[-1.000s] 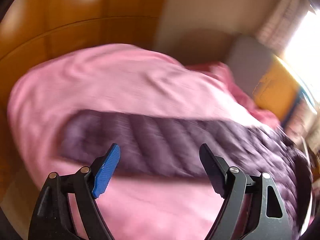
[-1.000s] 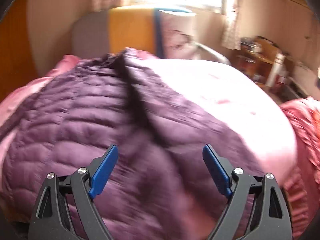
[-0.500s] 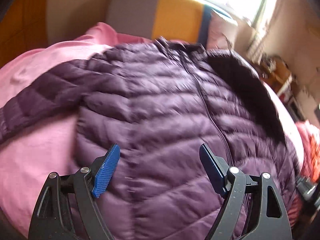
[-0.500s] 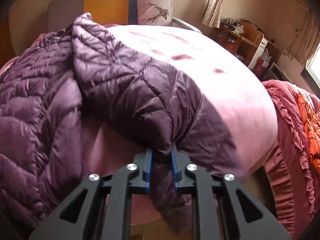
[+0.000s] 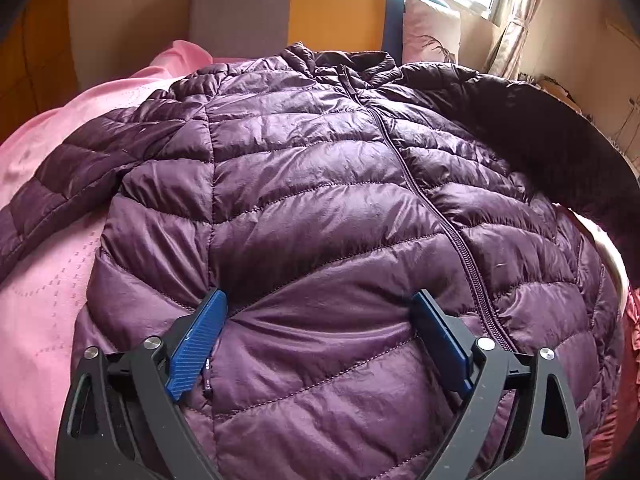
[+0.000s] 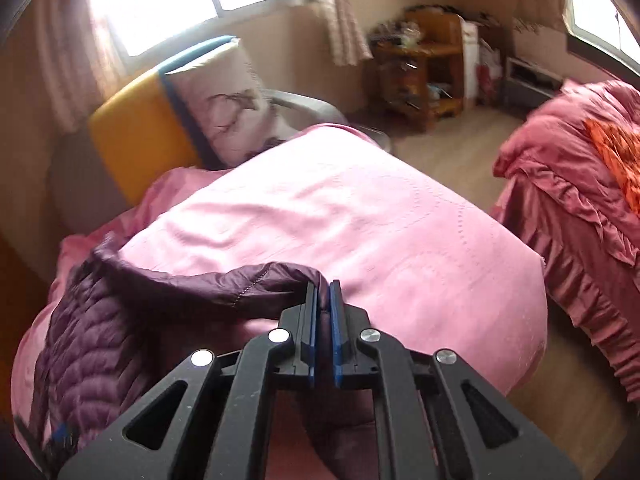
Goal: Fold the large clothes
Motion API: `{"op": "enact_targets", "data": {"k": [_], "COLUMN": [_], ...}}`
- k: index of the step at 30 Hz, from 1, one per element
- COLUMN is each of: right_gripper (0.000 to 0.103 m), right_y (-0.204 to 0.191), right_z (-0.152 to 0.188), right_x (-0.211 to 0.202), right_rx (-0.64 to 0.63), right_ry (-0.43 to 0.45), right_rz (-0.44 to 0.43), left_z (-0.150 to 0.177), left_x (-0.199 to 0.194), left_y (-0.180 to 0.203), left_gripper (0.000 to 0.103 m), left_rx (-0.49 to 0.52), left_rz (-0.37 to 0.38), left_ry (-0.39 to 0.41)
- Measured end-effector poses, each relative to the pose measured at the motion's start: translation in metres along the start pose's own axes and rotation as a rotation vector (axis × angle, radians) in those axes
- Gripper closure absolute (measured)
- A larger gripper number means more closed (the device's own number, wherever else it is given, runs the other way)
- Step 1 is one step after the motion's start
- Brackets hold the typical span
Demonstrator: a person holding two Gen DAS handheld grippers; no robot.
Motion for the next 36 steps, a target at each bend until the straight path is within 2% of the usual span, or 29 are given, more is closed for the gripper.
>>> {"op": "enact_targets", "data": {"k": [2,4,5,6,8,10,11,14,16,18,20,22,24,26,28,29,30,32,34,36], "right_gripper": [0.098,0.098,0.094,0.074,0.044,0.039,0.035,0.033,0.033,0.031,0.031,0.033,0.041,0.046,0.052,0.066,0.084,0.096,0.098,0.099], "right_y": [0.01,0.016,0.016,0.018,0.018,0.026,0.028,0.026,0.021,0.021,0.029,0.047,0.072,0.09,0.099,0.101,0.1,0.092,0.072,0.065], "right_z": [-0.02,-0.038,-0.045,-0.052,-0.062,-0.07,-0.072,-0.062,-0.04,-0.006,0.026,0.042,0.049,0.039,0.026,0.018,0.009,-0.007,-0.022,-0.022], "right_x": [0.026,0.048,0.06,0.067,0.071,0.055,0.046,0.015,0.003,0.003,0.017,0.035,0.057,0.069,0.078,0.082,0.085,0.081,0.055,0.024], "right_rx": [0.036,0.021,0.019,0.007,-0.032,-0.018,-0.004,0.037,0.075,0.158,0.25,0.337,0.474,0.57,0.624,0.639,0.629,0.57,0.444,0.369], "right_ry": [-0.034,-0.045,-0.058,-0.054,0.005,0.073,0.097,0.153,0.127,0.066,0.012,-0.03,-0.04,0.012,0.02,0.016,0.004,0.001,0.059,0.12], "right_rz": [0.034,0.111,0.136,0.171,0.27,0.278,0.264,0.167,0.047,-0.12,-0.183,-0.186,-0.178,-0.196,-0.183,-0.178,-0.162,-0.144,-0.102,-0.065], "left_z": [0.0,0.0,0.001,0.001,0.001,0.001,0.001,0.002,0.002,0.002,0.003,0.003,0.003,0.002,0.002,0.002,0.002,0.002,0.002,0.002], "left_x": [0.001,0.001,0.002,0.002,0.003,0.003,0.004,0.004,0.004,0.004,0.004,0.004,0.005,0.005,0.005,0.005,0.006,0.006,0.006,0.006], "left_y": [0.0,0.0,0.0,0.0,0.0,0.0,0.0,0.001,0.002,0.002,0.003,0.003,0.004,0.004,0.005,0.005,0.005,0.005,0.005,0.005], "left_gripper": [0.009,0.008,0.008,0.008,0.008,0.007,0.006,0.005,0.004,0.004,0.004,0.004,0.004,0.004,0.004,0.004,0.004,0.004,0.004,0.004], "left_rx": [-0.001,-0.001,-0.002,-0.001,-0.001,0.0,0.0,0.002,0.002,0.001,0.0,0.003,0.006,0.006,0.006,0.006,0.006,0.006,0.005,0.005], "left_rz": [0.0,0.0,-0.001,-0.002,-0.003,-0.001,0.001,-0.001,-0.005,-0.007,-0.01,-0.014,-0.015,-0.017,-0.022,-0.025,-0.028,-0.029,-0.029,-0.032], "left_ry": [0.0,0.001,0.002,0.003,0.003,0.003,0.004,0.006,0.008,0.011,0.01,0.009,0.008,0.007,0.009,0.009,0.008,0.006,0.005,0.004]}}
Point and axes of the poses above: each gripper's, at about its wrist camera, not at the fingertips, and x roughly the way its jaws point, y to its right, z to its underside, the point moved 1 cm from there along x, roughly the way its jaws point, and after that the axes turned 3 degrees about -z, right-handed, at the moved point
